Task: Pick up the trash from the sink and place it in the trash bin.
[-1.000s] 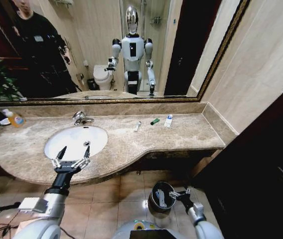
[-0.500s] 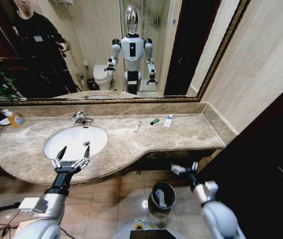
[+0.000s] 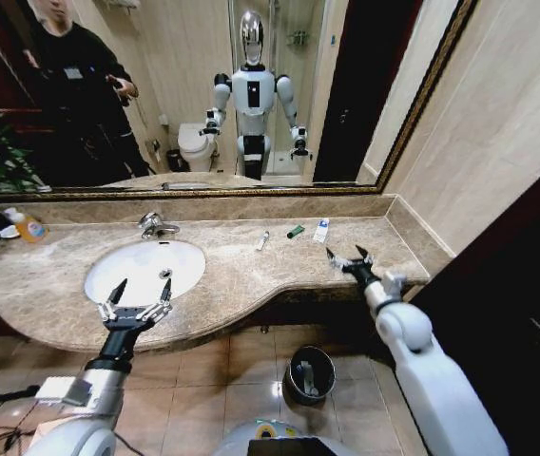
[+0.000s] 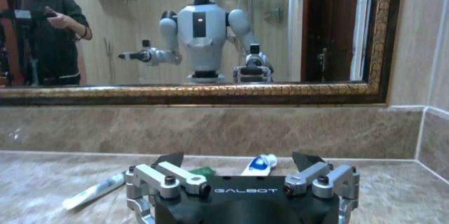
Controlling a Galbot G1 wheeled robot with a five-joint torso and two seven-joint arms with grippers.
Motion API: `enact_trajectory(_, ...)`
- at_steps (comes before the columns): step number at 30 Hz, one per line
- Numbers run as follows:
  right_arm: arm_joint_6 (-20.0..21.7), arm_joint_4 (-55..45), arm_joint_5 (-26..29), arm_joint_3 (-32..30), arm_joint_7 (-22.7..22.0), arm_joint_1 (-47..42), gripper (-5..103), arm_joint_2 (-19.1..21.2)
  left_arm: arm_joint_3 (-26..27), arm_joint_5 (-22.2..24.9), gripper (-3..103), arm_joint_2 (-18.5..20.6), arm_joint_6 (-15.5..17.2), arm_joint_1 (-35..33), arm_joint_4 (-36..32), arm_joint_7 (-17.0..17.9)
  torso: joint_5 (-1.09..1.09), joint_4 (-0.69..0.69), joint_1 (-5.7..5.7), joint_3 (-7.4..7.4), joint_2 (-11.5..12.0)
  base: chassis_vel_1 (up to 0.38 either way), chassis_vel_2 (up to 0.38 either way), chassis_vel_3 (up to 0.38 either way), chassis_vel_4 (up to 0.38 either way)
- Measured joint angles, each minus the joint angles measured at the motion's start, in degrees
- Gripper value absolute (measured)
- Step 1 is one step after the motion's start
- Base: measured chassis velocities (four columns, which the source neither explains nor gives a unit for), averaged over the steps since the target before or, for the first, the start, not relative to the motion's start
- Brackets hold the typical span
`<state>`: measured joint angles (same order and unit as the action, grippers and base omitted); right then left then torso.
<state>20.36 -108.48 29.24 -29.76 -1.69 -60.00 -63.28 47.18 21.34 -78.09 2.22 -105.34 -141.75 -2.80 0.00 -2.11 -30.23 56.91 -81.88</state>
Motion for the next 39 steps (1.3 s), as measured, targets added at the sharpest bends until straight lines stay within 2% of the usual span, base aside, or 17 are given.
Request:
enact_trajectory(8,0.67,11.01,3.8,5.86,0.31,10.03,100,2.33,0.0,0.0,100,0.0,0.0,-0.01,0.0,0.0,0.01,0.01,0.0,0.0,0.0,0.0,0.0,0.0,0.0)
enact_trajectory(10,1.04,13.24,4.67,7.43,0.36,12.48,100,2.35,0.0,0.0,100,0.0,0.0,0.0,0.0,0.0,0.02,0.01,0.0,0.0,0.0,0.0,0.0,0.0,0.0)
enact_trajectory(11,1.43,18.56,5.2,11.29,0.4,18.4,100,1.82,0.0,0.0,100,0.0,0.0,0.0,0.0,0.0,0.0,0.0,0.0,0.0,0.0,0.0,0.0,0.0,0.0)
enact_trajectory(14,1.56,21.69,5.2,13.19,0.4,21.41,100,1.16,0.0,0.0,100,0.0,0.0,0.0,0.0,0.0,-0.01,0.0,0.0,-0.01,0.0,0.0,0.0,0.0,0.0)
enact_trajectory(17,1.21,29.2,4.19,17.09,0.18,26.28,100,0.16,0.0,0.0,100,0.0,0.0,0.0,0.0,0.0,0.0,0.0,0.0,0.0,0.0,0.0,0.0,0.0,0.0)
enact_trajectory(25,-0.29,38.83,1.3,20.47,0.13,31.11,100,-1.33,0.0,0.0,100,0.0,0.0,0.0,0.0,0.0,0.0,0.0,0.0,-0.01,0.0,0.0,0.0,0.0,0.0)
enact_trajectory(39,-1.12,43.81,1.18,21.08,0.39,33.19,100,-3.79,0.0,0.0,100,0.0,0.0,0.0,0.0,0.0,0.0,0.0,0.0,-0.01,-0.01,0.0,0.0,0.0,0.0)
